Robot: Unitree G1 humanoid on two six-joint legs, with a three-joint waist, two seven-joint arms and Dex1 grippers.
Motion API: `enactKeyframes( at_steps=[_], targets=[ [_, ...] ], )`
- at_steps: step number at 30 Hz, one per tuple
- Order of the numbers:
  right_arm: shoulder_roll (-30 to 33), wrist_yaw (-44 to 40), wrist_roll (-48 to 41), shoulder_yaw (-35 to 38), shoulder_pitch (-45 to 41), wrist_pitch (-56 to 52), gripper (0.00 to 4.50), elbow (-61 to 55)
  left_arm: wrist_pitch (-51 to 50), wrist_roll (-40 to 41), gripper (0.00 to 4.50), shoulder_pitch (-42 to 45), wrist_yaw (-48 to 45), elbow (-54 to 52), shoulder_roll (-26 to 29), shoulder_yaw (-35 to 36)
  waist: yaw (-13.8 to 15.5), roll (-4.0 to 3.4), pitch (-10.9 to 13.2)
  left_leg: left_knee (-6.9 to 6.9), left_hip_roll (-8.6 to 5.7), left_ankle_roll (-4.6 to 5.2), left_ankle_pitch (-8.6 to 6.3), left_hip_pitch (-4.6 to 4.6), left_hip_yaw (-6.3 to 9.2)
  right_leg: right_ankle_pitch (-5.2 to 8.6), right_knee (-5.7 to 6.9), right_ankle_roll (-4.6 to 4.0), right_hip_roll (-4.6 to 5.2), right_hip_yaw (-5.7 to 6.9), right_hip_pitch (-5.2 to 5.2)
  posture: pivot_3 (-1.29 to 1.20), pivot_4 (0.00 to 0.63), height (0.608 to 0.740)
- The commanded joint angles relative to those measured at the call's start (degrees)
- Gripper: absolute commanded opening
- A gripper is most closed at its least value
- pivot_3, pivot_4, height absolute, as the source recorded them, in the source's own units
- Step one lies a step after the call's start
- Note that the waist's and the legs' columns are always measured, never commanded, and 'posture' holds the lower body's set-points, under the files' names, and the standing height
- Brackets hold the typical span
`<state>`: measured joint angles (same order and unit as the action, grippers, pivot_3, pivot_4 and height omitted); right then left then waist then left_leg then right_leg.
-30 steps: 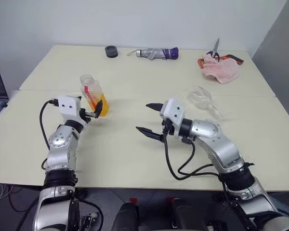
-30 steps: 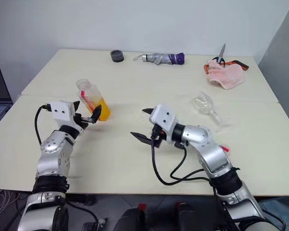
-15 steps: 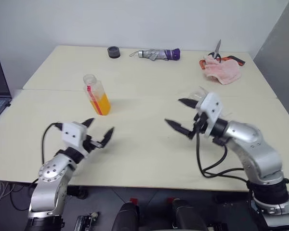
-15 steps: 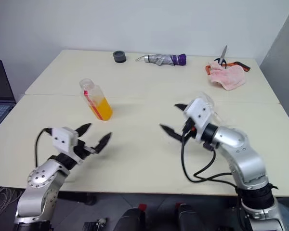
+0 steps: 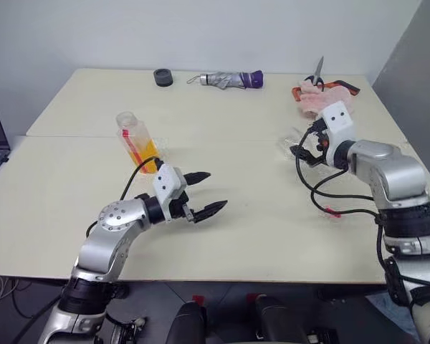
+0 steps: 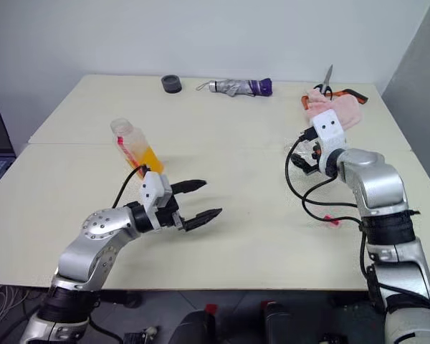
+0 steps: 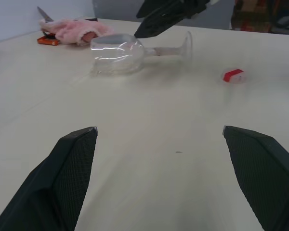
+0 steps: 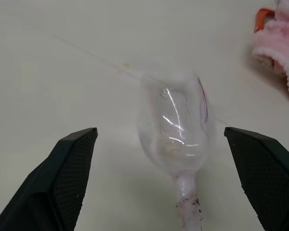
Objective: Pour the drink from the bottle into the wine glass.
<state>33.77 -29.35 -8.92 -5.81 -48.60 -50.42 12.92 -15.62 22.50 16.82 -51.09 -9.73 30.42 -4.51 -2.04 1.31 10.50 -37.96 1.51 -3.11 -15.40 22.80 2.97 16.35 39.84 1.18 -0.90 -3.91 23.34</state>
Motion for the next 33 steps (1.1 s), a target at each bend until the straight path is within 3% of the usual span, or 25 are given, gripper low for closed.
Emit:
enactKeyframes(
  at_steps=[1,11,18,21,31,32,33],
  targets=[
    [1.93,-4.33,3.41,-2.66,-5.85,4.53,4.50,9.66,1.49,-0.46,4.47,1.48,-1.15,0.18,-0.92,-0.87,0.02,0.00,0.00,0.00,0.00,0.00,0.00,0.01,0.00,0.00,0.00,0.00,0.03,0.00,0.00,0.00,0.150,0.740],
    [1.63,-18.42,9.83,-10.69,-17.51,7.66,4.50,32.36,2.85,-1.76,4.47,1.67,-0.94,1.07,-2.70,-1.69,0.02,-0.06,0.03,0.01,0.01,0.00,0.00,0.01,0.00,0.00,0.02,-0.01,0.02,0.00,0.04,0.00,0.150,0.740],
    [0.01,-22.25,14.21,-12.53,-21.79,10.58,4.50,43.41,3.57,-2.64,4.47,1.40,-0.63,1.34,-3.43,-1.78,0.02,-0.11,0.06,0.00,0.02,0.00,0.00,0.01,-0.01,-0.01,0.04,-0.01,0.03,-0.01,0.04,0.00,0.150,0.740],
    [-0.73,-23.36,16.18,-13.03,-23.56,12.74,3.89,47.34,3.94,-2.99,4.50,1.40,-0.59,1.72,-3.75,-1.81,0.02,-0.12,0.07,0.00,0.02,0.00,0.00,0.01,0.00,-0.01,0.04,-0.01,0.05,0.00,0.04,0.00,0.150,0.740],
    [-1.83,-26.57,18.77,-12.35,-26.76,15.59,0.44,52.27,4.79,-4.07,4.50,0.84,-0.85,1.89,-4.51,-2.60,0.01,-0.16,0.10,0.00,0.02,0.00,0.00,0.01,0.00,-0.01,0.06,-0.01,0.07,0.00,0.05,0.00,0.150,0.740],
    [-1.95,-26.42,18.66,-11.84,-27.13,15.60,0.16,52.35,4.78,-4.05,4.50,0.72,-0.89,1.83,-4.45,-2.58,-0.01,-0.17,0.10,0.00,0.02,0.00,0.00,0.01,0.00,-0.01,0.06,-0.01,0.07,0.00,0.06,0.00,0.150,0.740],
    [-2.06,-26.20,18.32,-11.10,-27.66,15.47,0.15,52.40,4.70,-4.00,4.50,0.60,-0.93,1.82,-4.33,-2.44,-0.03,-0.18,0.11,0.00,0.02,0.00,0.00,0.01,-0.01,-0.01,0.06,-0.01,0.07,-0.01,0.07,0.00,0.150,0.740]
  ],
)
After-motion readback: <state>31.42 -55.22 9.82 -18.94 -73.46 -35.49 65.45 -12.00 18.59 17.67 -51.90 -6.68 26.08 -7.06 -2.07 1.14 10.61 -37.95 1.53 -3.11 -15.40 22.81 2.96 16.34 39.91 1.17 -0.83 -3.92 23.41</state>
